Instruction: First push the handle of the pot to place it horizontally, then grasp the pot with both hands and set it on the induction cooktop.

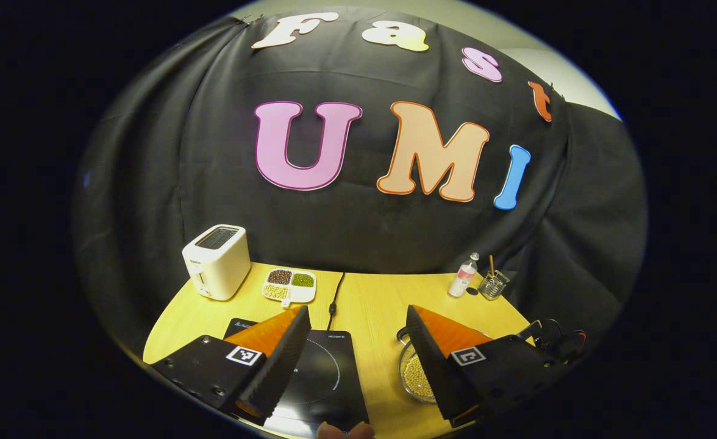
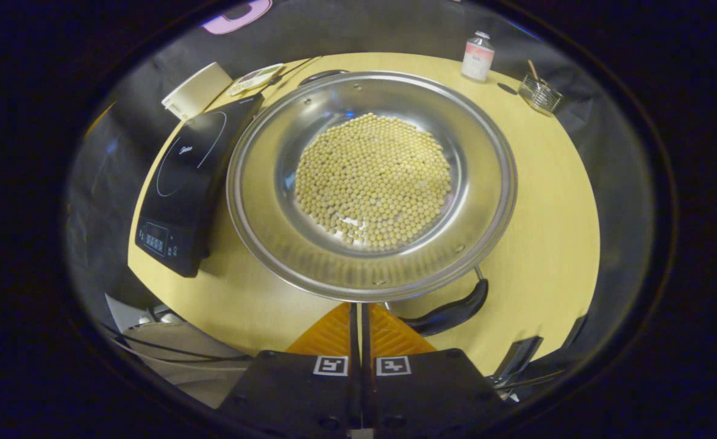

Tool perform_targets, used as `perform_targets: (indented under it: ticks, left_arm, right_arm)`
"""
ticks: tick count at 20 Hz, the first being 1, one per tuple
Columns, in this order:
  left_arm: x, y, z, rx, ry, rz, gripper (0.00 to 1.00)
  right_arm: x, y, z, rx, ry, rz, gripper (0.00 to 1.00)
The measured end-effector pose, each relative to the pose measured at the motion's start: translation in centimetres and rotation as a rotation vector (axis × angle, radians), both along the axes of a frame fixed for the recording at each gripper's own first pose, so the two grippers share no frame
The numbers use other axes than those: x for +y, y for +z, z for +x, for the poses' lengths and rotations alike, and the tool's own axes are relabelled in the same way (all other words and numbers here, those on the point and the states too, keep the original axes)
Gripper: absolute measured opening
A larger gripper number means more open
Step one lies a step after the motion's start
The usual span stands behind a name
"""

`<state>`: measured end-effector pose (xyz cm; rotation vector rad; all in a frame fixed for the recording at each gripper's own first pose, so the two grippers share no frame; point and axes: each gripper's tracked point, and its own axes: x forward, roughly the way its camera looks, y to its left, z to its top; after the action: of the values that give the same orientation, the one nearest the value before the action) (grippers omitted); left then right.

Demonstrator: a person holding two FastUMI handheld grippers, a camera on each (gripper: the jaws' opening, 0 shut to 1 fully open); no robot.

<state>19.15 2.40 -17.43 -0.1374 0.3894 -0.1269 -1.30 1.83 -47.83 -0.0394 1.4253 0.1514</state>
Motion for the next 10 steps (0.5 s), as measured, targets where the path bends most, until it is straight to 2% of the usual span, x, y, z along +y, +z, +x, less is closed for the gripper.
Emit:
perform_targets:
  ticks: [2, 3, 10]
  left_arm:
    - [-0.7, -0.1, -0.2, 0.008, 0.025, 0.006, 0.97]
    - [-1.2, 0.0, -0.2, 0.007, 0.035, 0.009, 0.97]
    - [-3.6, -0.1, -2.2, 0.026, 0.111, 0.047, 0.97]
  right_arm:
    - [-0.7, 0.0, 0.3, 0.003, 0.013, 0.023, 0.0]
    - [-1.3, -0.1, 0.5, 0.004, 0.026, 0.029, 0.03]
    - [-4.0, -0.4, 1.6, 0.019, 0.162, 0.072, 0.03]
